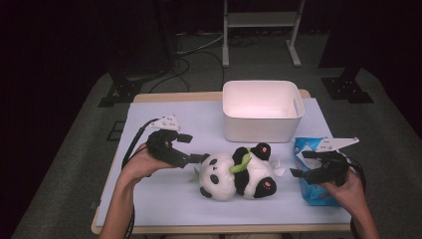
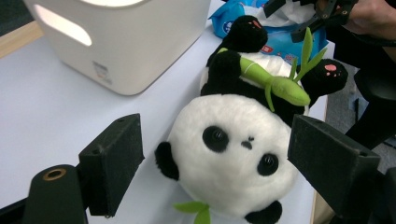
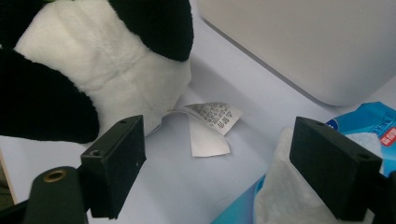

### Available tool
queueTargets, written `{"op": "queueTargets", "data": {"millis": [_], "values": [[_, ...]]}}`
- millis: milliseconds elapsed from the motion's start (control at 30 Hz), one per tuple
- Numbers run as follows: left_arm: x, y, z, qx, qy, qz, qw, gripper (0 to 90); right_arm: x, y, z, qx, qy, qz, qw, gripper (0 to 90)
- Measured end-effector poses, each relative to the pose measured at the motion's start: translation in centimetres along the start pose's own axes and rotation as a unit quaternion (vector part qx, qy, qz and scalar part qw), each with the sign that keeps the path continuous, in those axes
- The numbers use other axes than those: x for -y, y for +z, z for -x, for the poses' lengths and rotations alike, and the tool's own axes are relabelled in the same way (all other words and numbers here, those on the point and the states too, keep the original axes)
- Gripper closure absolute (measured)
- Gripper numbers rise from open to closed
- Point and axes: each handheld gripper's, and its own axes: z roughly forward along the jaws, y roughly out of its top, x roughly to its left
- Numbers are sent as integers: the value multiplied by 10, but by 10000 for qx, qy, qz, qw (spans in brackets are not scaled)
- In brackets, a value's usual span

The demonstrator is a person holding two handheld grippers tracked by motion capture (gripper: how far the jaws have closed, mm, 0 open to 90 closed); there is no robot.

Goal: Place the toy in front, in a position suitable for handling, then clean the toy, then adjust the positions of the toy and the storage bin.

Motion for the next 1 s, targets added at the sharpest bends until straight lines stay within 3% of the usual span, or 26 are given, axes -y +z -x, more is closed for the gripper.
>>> {"op": "queueTargets", "data": {"millis": [433,833,1000], "values": [[14,-10,-4,-113,-169,59,9998,125,-1,-5,-2,47,-60,-14,10000,170],[26,-4,-7,-102,-183,-89,9997,97,-3,-19,2,-54,-54,-119,9999,169],[35,4,-9,11,-180,-87,9998,90,-8,-31,7,-39,-83,-245,9997,160]]}}
